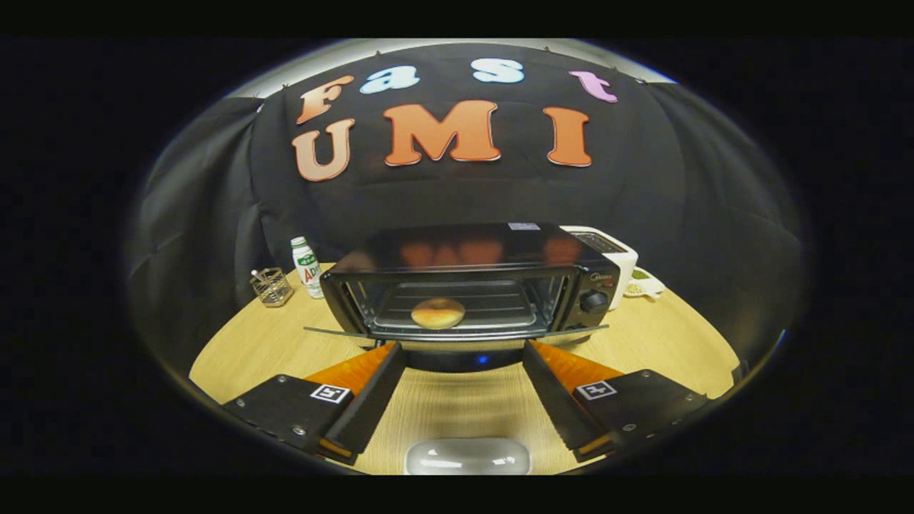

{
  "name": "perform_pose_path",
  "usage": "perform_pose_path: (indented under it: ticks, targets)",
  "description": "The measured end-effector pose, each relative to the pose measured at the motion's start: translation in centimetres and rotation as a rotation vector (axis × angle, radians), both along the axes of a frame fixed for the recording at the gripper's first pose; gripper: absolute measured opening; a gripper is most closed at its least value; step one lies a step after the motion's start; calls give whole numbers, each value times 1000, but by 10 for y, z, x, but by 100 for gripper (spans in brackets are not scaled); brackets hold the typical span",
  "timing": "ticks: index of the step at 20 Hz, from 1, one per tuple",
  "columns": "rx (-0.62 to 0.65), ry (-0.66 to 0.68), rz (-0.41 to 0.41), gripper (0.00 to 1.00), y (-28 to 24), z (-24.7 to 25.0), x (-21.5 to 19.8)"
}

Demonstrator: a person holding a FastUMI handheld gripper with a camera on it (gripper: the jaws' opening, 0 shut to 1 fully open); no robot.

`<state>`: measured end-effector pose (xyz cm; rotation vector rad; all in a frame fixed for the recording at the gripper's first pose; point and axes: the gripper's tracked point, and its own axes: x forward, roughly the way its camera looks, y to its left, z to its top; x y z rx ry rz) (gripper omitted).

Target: Open the toaster oven, put the food inside, and close the toaster oven door.

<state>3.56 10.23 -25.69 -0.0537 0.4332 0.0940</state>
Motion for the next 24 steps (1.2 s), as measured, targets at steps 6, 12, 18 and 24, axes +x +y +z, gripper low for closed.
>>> perform_pose_path:
  ticks: [6,12,18,24]
  targets:
    - [8,-30,-13,99,5,20,38]
    - [-3,-53,3,99,18,37,60]
    - [11,-99,25,99,19,98,62]
    - [-2,-171,38,99,9,193,48]
